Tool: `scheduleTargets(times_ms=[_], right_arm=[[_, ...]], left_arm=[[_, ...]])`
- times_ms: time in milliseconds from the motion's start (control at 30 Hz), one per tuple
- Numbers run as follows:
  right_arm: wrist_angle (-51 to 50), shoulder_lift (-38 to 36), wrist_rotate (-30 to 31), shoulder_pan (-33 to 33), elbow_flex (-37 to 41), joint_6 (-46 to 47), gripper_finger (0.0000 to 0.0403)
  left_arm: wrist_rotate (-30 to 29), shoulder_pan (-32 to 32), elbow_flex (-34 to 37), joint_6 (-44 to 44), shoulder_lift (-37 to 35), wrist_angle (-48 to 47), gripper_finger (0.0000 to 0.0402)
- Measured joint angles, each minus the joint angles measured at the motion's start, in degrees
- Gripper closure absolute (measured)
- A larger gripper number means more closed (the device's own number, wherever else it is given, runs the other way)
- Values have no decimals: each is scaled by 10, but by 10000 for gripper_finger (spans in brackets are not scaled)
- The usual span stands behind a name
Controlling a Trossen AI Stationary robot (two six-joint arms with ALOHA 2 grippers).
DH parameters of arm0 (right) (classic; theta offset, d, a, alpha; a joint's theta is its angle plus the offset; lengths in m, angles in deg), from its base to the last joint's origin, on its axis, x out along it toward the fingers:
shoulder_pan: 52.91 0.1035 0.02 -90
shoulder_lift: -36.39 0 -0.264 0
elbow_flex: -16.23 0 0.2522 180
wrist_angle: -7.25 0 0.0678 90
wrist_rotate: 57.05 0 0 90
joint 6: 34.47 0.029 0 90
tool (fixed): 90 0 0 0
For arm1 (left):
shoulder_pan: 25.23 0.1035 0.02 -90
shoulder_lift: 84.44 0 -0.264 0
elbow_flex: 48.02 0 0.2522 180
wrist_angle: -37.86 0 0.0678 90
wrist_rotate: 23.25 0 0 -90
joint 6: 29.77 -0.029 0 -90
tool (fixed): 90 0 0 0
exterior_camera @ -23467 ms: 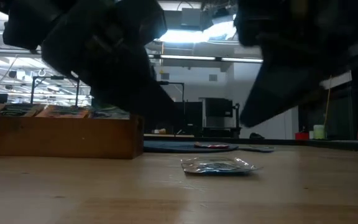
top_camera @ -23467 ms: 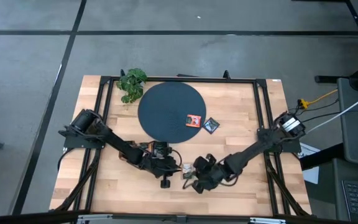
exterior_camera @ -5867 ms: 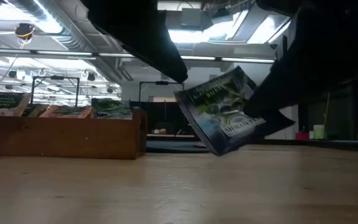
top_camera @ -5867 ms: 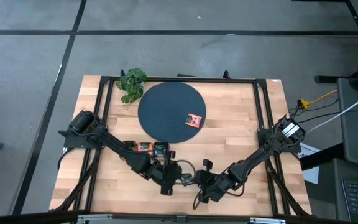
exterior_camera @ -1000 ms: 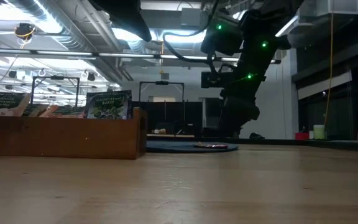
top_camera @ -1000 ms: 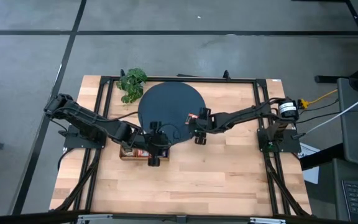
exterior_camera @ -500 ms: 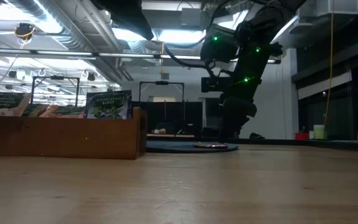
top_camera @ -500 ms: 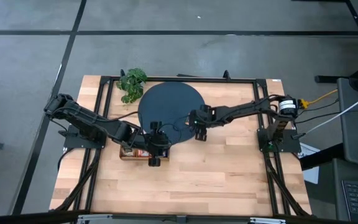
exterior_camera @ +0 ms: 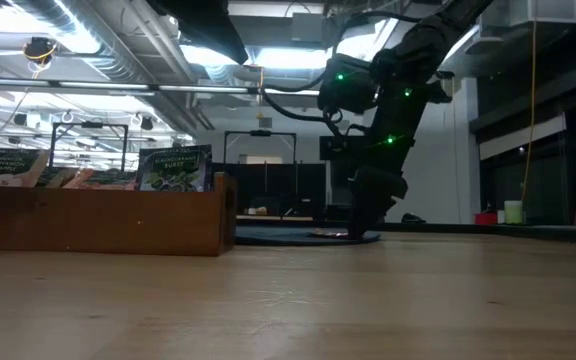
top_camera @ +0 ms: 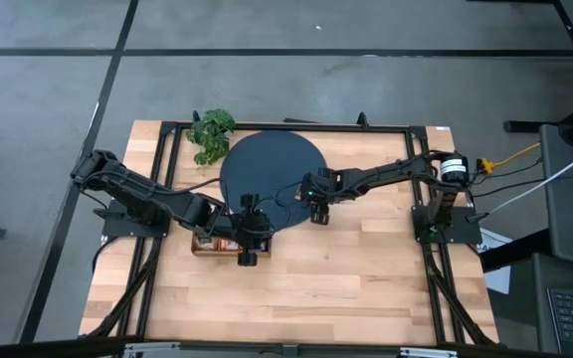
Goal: Pick & Place Tea
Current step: Put the orange tea bag into the middle section of the wooden organizer
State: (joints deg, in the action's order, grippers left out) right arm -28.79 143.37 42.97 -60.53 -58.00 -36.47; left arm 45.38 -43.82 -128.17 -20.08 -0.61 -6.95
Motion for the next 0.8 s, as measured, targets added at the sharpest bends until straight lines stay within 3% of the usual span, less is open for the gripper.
scheduleTargets(times_ms=[100, 500, 800], right_arm=[[1, 0, -1, 0, 0, 0, 205], [0, 2, 1, 0, 1, 2, 349], [-8, -13, -1, 1, 4, 17, 386]], left_arm=[[0, 0, 0, 0, 0, 0, 258], [0, 0, 0, 0, 0, 0, 258], [0, 0, 0, 2, 0, 0, 258]])
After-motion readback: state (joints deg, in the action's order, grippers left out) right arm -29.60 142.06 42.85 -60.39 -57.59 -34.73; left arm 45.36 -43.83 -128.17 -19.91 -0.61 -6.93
